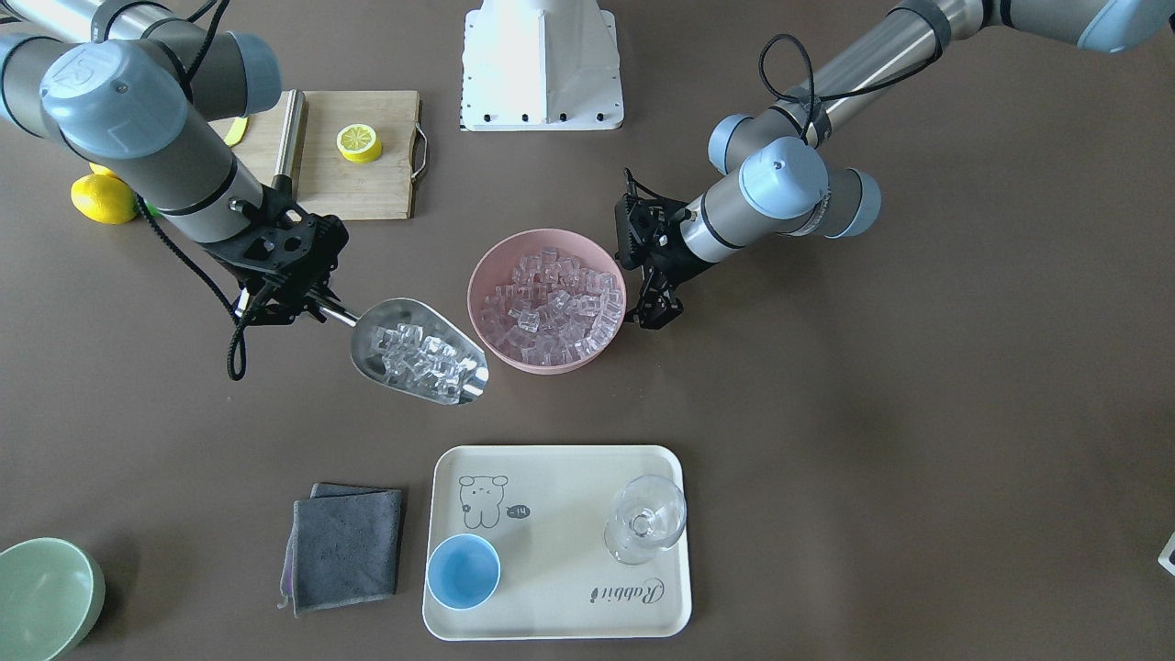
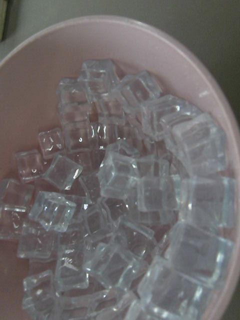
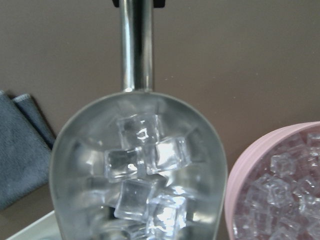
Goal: Put ice in cup with scoop
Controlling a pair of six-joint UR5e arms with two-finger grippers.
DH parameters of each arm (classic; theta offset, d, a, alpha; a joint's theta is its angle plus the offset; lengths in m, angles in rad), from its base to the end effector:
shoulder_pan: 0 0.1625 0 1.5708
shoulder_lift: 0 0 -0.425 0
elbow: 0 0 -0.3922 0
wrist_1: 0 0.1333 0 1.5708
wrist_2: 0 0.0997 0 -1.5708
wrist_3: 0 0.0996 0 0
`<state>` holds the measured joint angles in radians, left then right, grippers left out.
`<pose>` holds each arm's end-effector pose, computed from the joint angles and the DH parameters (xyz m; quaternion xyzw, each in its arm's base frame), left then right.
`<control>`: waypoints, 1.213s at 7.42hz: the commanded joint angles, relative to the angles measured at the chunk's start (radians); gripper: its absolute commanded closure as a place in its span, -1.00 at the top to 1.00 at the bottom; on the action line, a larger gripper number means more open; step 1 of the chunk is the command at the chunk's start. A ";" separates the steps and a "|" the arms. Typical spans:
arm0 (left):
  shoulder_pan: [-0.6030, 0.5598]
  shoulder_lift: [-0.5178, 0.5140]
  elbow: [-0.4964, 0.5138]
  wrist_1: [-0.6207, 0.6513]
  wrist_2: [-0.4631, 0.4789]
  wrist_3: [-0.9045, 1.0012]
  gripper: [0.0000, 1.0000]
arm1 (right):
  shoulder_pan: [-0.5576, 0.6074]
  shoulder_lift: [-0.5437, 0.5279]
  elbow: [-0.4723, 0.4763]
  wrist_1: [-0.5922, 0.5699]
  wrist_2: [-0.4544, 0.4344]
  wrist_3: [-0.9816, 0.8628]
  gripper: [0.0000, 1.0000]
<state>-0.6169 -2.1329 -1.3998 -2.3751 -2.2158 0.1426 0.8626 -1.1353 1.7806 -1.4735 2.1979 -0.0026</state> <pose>0.5283 -0.4647 0.3090 0.3870 0.4513 0.5608 0.5761 -0.3468 -0.5201 0.3039 0.2246 -0.3890 -0.4134 0.7921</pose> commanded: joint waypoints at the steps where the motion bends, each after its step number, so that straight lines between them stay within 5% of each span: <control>1: -0.056 0.036 -0.008 0.004 -0.005 0.002 0.99 | 0.126 0.134 -0.187 -0.181 0.063 -0.022 -1.00; 6: -0.249 0.142 -0.088 0.136 0.007 0.011 0.99 | 0.151 0.420 -0.487 -0.364 0.011 -0.229 -1.00; 9: -0.335 0.223 -0.122 0.146 0.227 0.000 0.99 | 0.128 0.543 -0.588 -0.499 -0.078 -0.345 -1.00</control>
<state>-0.8955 -1.9650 -1.4949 -2.2381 -2.0859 0.1477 1.0069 -0.6520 1.2461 -1.9078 2.1729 -0.2821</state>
